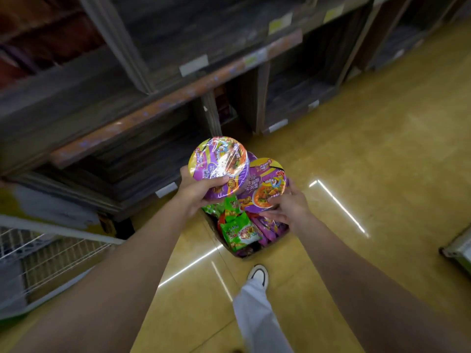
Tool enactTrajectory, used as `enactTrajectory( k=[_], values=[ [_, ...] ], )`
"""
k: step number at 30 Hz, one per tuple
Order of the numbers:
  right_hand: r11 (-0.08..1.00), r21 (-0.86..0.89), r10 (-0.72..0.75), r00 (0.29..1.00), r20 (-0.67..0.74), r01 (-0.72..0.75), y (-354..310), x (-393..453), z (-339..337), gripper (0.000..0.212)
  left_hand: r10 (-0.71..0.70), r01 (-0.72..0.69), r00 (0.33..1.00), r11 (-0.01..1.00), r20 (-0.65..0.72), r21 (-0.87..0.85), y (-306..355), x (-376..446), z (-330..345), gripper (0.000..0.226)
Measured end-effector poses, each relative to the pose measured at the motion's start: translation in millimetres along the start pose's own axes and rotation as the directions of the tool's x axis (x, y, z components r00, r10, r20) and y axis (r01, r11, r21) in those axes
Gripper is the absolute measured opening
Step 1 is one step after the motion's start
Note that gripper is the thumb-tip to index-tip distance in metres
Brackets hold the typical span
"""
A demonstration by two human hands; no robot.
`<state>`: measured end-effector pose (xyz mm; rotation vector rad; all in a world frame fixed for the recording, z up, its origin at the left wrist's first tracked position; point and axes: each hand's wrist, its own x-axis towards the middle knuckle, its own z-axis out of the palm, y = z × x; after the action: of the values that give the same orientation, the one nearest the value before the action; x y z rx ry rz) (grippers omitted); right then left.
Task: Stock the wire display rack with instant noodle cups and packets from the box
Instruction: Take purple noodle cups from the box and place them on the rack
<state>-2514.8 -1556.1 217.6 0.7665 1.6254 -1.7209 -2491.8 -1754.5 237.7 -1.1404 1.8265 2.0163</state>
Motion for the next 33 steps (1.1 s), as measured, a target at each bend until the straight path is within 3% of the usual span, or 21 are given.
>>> enactTrajectory(
  k=[5,10,16,19,21,25,27,30,33],
  values=[
    [0.992,-0.003,-0.126,0.99,0.056,0.127,10,-89,4,0.082,0.152,-0.152,0.988,0.988,-0.015,0.035,2,-90,-42,0.09],
    [0.975,-0.018,-0.216,0.968,0.126,0.22,22,-195,2,0.084,0.251,-0.25,0.965,0.968,-0.075,0.02,10,-208,-84,0.084],
    [0.966,0.03,-0.259,0.95,0.174,0.258,6,-291,-30,0.077,0.314,-0.309,0.949,0.946,-0.037,0.095,47,-309,-104,0.119],
    [0.952,-0.005,-0.299,0.931,0.21,0.307,-5,-321,-33,0.067,0.37,-0.367,0.929,0.927,-0.026,0.078,49,-343,-97,0.081],
    [0.939,-0.046,-0.323,0.92,0.223,0.341,-11,-334,-30,0.066,0.374,-0.376,0.925,0.926,-0.062,-0.03,44,-357,-89,0.055],
    [0.904,-0.139,-0.359,0.893,0.272,0.405,-22,-352,-42,0.073,0.384,-0.402,0.915,0.882,-0.121,-0.247,31,-384,-65,0.031],
    [0.907,-0.123,-0.351,0.885,0.305,0.402,-31,-357,-62,0.074,0.365,-0.391,0.921,0.867,-0.14,-0.31,27,-398,-47,0.029],
    [0.909,-0.104,-0.357,0.882,0.308,0.404,-44,-360,-102,0.074,0.365,-0.385,0.923,0.866,-0.123,-0.32,18,-414,-14,0.054],
    [0.889,-0.142,-0.376,0.869,0.321,0.436,-55,-367,-136,0.074,0.341,-0.357,0.934,0.873,-0.109,-0.332,8,-430,18,0.06]
  ],
)
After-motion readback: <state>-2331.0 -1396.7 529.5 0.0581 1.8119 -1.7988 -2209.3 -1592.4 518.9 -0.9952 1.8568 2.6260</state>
